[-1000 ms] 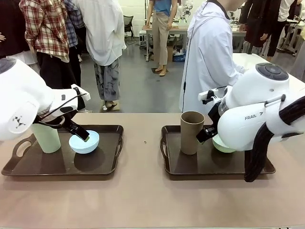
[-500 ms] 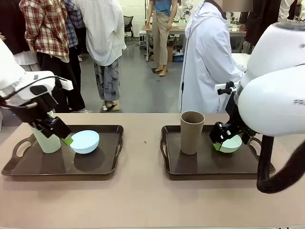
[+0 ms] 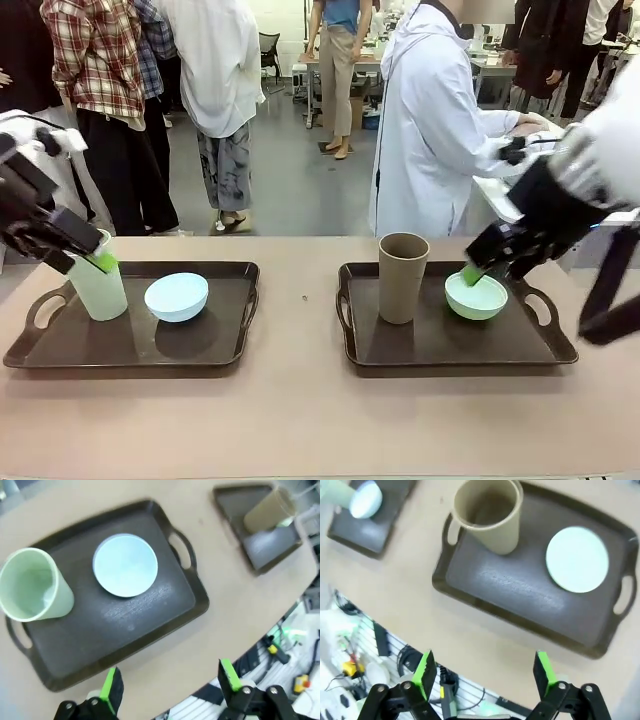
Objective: Set up a tray with a mat and arrange the tableware.
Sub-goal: Pick up the Picnic Bowl and Reusable plastic cup from the Handle tray in front of the human's position and hold them in the air.
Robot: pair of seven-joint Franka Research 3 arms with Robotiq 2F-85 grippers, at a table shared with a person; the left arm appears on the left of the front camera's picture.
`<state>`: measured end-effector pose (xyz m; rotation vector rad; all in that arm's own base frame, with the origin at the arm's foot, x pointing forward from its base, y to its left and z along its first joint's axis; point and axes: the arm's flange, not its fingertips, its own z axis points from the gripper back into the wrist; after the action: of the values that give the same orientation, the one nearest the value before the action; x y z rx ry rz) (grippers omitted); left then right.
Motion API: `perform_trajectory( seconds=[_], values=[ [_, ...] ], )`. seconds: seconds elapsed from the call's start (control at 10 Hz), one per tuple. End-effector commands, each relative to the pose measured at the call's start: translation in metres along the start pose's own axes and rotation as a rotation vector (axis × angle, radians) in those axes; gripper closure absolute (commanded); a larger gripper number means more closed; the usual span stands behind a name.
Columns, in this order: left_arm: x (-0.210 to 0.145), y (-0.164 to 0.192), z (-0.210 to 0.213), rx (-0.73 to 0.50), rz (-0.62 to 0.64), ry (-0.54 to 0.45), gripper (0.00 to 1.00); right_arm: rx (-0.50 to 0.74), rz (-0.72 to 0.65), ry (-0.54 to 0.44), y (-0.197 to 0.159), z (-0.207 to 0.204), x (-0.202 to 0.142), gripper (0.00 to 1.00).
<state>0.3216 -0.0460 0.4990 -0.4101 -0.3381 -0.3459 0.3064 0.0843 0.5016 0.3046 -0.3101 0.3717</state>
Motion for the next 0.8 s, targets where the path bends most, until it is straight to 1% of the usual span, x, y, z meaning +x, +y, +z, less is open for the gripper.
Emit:
perform_trajectory(
  seconds=[0.0, 0.1, 0.2, 0.3, 0.4, 0.6, 0.7],
  values=[
    [-0.081, 0.044, -0.012, -0.194, 0.017, -0.113, 0.00, 0.215, -0.018, -0.110, -0.067, -0.030, -0.094, 0.00],
    [-0.086, 0.069, -0.008, -0.286, 0.035, -0.146, 0.00, 0.279, -0.041, -0.160, -0.085, -0.022, -0.101, 0.00],
    [-0.097, 0.097, -0.001, -0.369, 0.088, -0.173, 0.00, 0.375, -0.080, -0.195, -0.106, -0.016, -0.113, 0.00],
    [-0.106, 0.123, 0.000, -0.431, 0.147, -0.198, 0.00, 0.432, -0.142, -0.228, -0.126, -0.012, -0.126, 0.00],
    [-0.108, 0.138, -0.008, -0.480, 0.196, -0.216, 0.00, 0.467, -0.227, -0.253, -0.147, -0.010, -0.139, 0.00],
    [-0.117, 0.150, -0.016, -0.530, 0.257, -0.214, 0.00, 0.514, -0.369, -0.259, -0.172, -0.017, -0.160, 0.00],
    [-0.115, 0.146, -0.020, -0.530, 0.291, -0.222, 0.00, 0.522, -0.393, -0.260, -0.176, -0.020, -0.164, 0.00]
  ],
)
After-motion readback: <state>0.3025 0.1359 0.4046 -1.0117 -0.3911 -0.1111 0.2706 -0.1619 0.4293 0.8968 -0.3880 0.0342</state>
